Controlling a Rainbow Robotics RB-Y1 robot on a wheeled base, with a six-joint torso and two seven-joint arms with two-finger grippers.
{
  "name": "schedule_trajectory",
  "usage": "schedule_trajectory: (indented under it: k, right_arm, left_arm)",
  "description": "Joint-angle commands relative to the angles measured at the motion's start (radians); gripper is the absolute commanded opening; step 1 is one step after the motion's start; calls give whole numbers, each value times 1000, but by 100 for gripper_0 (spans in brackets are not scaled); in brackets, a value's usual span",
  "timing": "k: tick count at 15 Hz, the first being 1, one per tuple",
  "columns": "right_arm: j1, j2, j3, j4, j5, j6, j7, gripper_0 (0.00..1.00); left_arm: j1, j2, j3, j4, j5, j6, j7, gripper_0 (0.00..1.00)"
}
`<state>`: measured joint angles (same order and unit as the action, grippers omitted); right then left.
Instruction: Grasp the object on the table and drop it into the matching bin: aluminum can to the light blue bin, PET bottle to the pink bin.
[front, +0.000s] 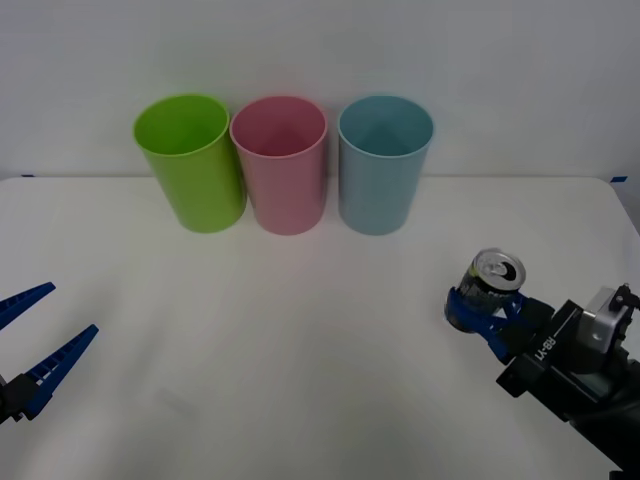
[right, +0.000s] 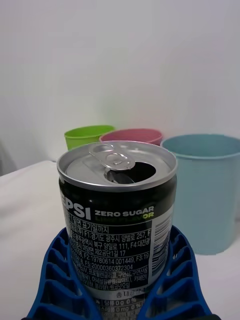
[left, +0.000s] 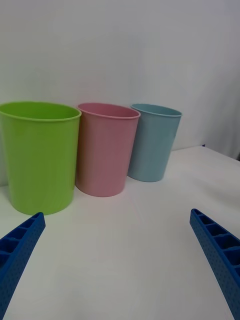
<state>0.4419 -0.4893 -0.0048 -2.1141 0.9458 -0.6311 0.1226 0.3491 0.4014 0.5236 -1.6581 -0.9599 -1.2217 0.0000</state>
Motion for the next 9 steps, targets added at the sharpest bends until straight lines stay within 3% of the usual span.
schedule_trajectory:
  k: [1, 6, 9]
  right_arm:
    - [-23, -9, -6, -75, 50, 65, -80, 0]
    - [-175, -9, -1, -92, 159, 137, -238, 0]
    - [-285, -9, 40, -34, 182, 203, -248, 0]
  left_arm:
    - [0, 0, 0, 0, 0, 0, 0, 100]
    - [0, 0, 0, 0, 0, 0, 0, 100]
    - [0, 0, 0, 0, 0, 0, 0, 100]
